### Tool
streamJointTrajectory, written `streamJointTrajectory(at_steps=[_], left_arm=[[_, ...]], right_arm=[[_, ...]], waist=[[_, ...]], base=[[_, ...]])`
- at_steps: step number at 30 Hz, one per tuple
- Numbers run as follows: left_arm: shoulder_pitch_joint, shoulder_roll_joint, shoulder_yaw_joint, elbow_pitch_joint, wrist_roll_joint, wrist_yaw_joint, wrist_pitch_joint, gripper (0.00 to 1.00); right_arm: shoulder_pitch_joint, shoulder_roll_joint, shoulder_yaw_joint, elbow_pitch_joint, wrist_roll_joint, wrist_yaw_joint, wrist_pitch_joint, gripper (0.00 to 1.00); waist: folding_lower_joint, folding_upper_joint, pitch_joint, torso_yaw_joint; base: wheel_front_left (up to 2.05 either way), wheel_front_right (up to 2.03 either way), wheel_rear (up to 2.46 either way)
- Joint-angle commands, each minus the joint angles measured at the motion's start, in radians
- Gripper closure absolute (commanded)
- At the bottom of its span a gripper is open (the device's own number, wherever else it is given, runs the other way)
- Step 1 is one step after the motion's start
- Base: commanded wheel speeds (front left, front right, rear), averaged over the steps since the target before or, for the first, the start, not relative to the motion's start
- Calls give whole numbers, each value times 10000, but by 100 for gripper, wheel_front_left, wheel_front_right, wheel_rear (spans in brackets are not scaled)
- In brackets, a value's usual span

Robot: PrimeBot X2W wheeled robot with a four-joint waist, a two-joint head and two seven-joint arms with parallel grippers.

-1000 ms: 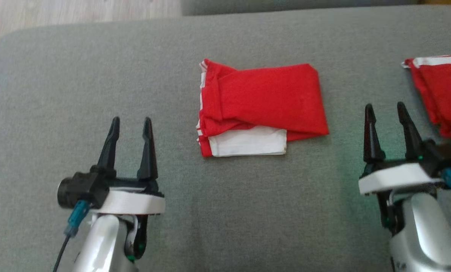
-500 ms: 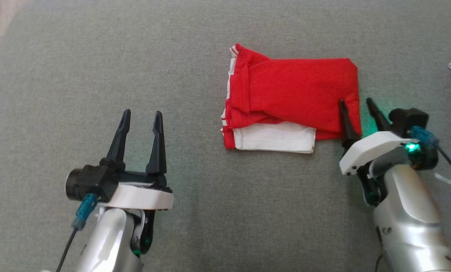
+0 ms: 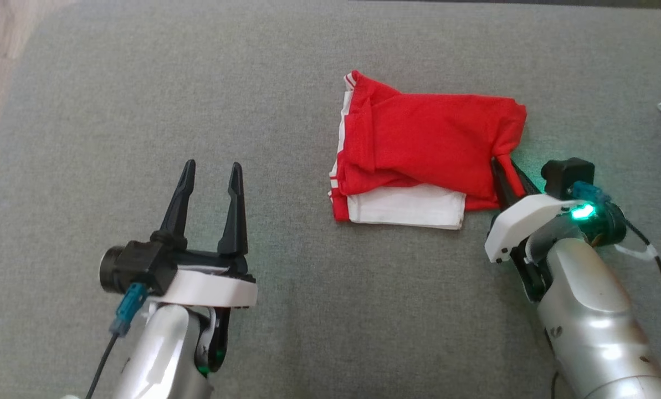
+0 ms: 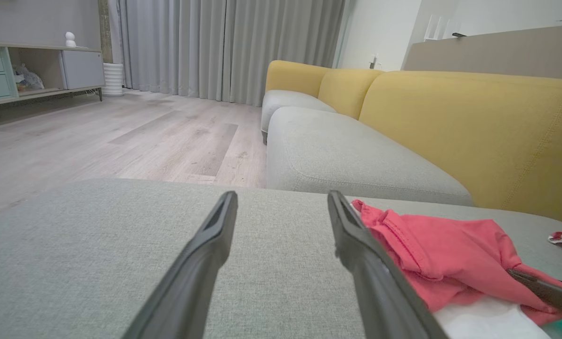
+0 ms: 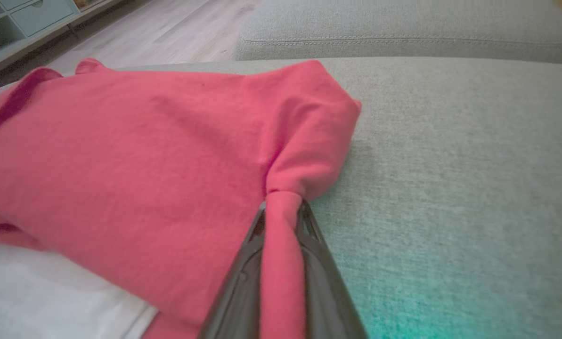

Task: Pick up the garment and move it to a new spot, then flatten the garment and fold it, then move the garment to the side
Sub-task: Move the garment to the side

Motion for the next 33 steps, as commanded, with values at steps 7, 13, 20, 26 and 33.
streamJointTrajectory(at_steps=[7, 13, 20, 26, 33], left_arm=[[-164, 55, 234, -269, -52, 92, -51, 0], [-63, 55, -171, -301, 136, 92, -51, 0], [-253, 55, -926, -540, 57, 190, -51, 0], [-569, 55, -1336, -640, 36, 249, -51, 0], [-880, 55, -1346, -595, 188, 162, -51, 0]], right_arm=[[-345, 7, -8, -357, -1089, -7, -541, 100], [-145, -525, 282, -964, -1634, -7, -375, 100], [-52, -1989, 838, -2415, -1572, -7, 536, 100], [-90, -3696, 1118, -3579, -1173, -7, 1499, 100], [19, -5268, 394, -4029, -1045, -7, 2317, 100]], waist=[[0, 0, -516, -283], [0, 0, -932, -733], [0, 0, -776, -1330], [0, 0, -275, -1650], [0, 0, 364, -1707]], base=[[0, 0, 0], [0, 0, 0], [0, 0, 0], [0, 0, 0], [0, 0, 0]])
